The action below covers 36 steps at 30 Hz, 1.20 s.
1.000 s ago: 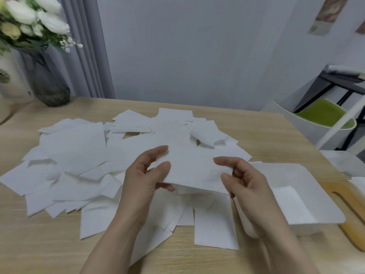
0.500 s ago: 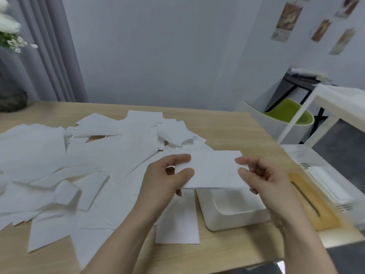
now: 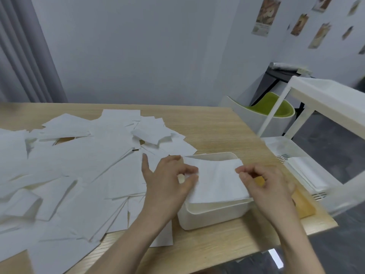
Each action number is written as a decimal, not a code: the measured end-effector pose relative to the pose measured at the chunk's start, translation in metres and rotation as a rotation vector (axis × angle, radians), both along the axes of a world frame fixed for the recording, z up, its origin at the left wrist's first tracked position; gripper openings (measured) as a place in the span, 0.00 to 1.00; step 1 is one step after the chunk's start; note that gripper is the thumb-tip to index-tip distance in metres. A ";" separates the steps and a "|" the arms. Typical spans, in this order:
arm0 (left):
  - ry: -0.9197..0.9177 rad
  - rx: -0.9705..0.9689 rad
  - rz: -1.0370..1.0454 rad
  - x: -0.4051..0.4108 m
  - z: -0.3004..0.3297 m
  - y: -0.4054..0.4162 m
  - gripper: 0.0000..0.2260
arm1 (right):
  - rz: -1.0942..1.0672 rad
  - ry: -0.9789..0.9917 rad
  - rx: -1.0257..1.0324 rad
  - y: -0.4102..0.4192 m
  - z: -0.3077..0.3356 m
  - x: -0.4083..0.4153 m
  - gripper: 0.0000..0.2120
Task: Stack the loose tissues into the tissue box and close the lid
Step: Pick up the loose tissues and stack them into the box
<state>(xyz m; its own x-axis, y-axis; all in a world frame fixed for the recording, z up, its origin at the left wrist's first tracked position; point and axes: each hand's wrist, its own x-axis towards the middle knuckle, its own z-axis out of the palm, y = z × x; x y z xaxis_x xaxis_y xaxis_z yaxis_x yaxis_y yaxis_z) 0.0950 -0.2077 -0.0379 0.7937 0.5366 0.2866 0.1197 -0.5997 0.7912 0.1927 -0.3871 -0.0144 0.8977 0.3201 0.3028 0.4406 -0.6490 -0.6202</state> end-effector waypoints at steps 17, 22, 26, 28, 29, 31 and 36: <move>0.294 0.448 -0.128 0.004 -0.001 -0.004 0.14 | -0.054 -0.234 -0.300 0.002 -0.024 0.005 0.09; 0.299 0.553 -0.093 0.003 -0.002 -0.003 0.16 | -0.057 -0.201 -0.310 0.002 -0.025 0.005 0.08; 0.178 0.696 -0.007 0.005 -0.009 0.000 0.17 | -0.071 -0.222 -0.321 0.003 -0.026 0.005 0.07; 0.132 0.719 -0.012 0.006 -0.013 0.001 0.17 | -0.072 -0.246 -0.328 0.003 -0.027 0.005 0.07; 0.116 0.711 -0.019 0.006 -0.013 0.001 0.17 | -0.071 -0.255 -0.329 0.003 -0.028 0.004 0.07; 0.100 0.663 -0.039 0.007 -0.016 0.002 0.18 | -0.068 -0.257 -0.330 0.003 -0.028 0.005 0.07; 0.061 0.499 -0.096 0.005 -0.020 0.004 0.18 | -0.046 -0.256 -0.316 0.002 -0.028 0.004 0.07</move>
